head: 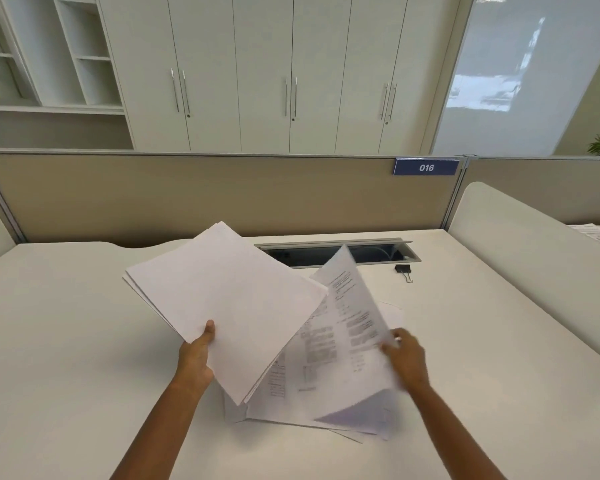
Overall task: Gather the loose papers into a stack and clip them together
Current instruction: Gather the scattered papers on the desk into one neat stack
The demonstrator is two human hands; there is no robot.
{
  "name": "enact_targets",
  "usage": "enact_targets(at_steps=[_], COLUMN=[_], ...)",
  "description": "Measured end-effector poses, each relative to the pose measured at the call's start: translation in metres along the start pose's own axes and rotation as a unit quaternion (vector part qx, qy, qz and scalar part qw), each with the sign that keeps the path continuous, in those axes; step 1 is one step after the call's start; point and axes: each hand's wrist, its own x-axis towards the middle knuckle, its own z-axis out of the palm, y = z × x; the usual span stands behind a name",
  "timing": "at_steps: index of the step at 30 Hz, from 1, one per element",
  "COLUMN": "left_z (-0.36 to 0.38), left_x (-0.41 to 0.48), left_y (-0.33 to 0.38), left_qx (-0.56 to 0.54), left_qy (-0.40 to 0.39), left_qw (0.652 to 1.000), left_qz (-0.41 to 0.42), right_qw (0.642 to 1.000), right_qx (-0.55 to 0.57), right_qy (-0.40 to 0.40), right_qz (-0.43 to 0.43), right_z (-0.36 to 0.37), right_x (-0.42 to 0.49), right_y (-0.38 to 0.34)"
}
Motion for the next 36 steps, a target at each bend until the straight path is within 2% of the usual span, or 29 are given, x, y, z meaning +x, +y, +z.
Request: enact_targets(at_steps=[4,7,10,13,16,20,24,27,31,33,36], left_z=[-0.013,-0.017,-0.013,-0.001,0.012,0.021,0.021,0.015,0.005,0.0,-0.006], left_x=[0.005,0.006,0.003,-0.005,-0.013,-0.016,-0.013,-0.011,-0.009,-0.008,-0.004], left_y=[0.004,0.003,-0.002,-0.01,-0.015,-0.017,-0.018,-0.019,-0.02,-0.019,-0.016], left_qx=[0.06,0.1,0.129,0.141,0.146,0.173,0.19,0.2,0.178,0.147,0.11], left_qy=[0.028,0.036,0.013,-0.043,-0.106,-0.17,-0.157,-0.136,-0.087,-0.068,-0.048], left_qw=[0.997,0.993,0.991,0.989,0.983,0.969,0.969,0.969,0.976,0.981,0.984], left_qz=[0.03,0.045,0.037,0.017,-0.017,-0.041,-0.035,-0.043,-0.085,-0.11,-0.133], right_qw=[0.981,0.965,0.968,0.972,0.98,0.981,0.981,0.982,0.987,0.996,0.953], right_qx=[0.04,0.095,0.172,0.224,0.199,0.158,0.096,0.086,0.135,0.001,-0.258], right_qy=[0.191,0.242,0.186,0.072,-0.024,-0.107,-0.164,-0.164,-0.085,-0.081,-0.148], right_qz=[-0.02,-0.019,-0.005,-0.011,-0.016,-0.017,-0.032,-0.038,0.022,0.031,0.056], right_z=[-0.044,-0.069,-0.072,-0.052,-0.024,0.002,0.007,0.009,0.009,0.009,0.018], right_x=[0.022,0.039,0.046,0.04,0.025,0.009,0.004,0.003,0.003,0.006,0.001], right_y=[-0.022,-0.034,-0.041,-0.045,-0.044,-0.042,-0.041,-0.04,-0.031,-0.018,-0.006])
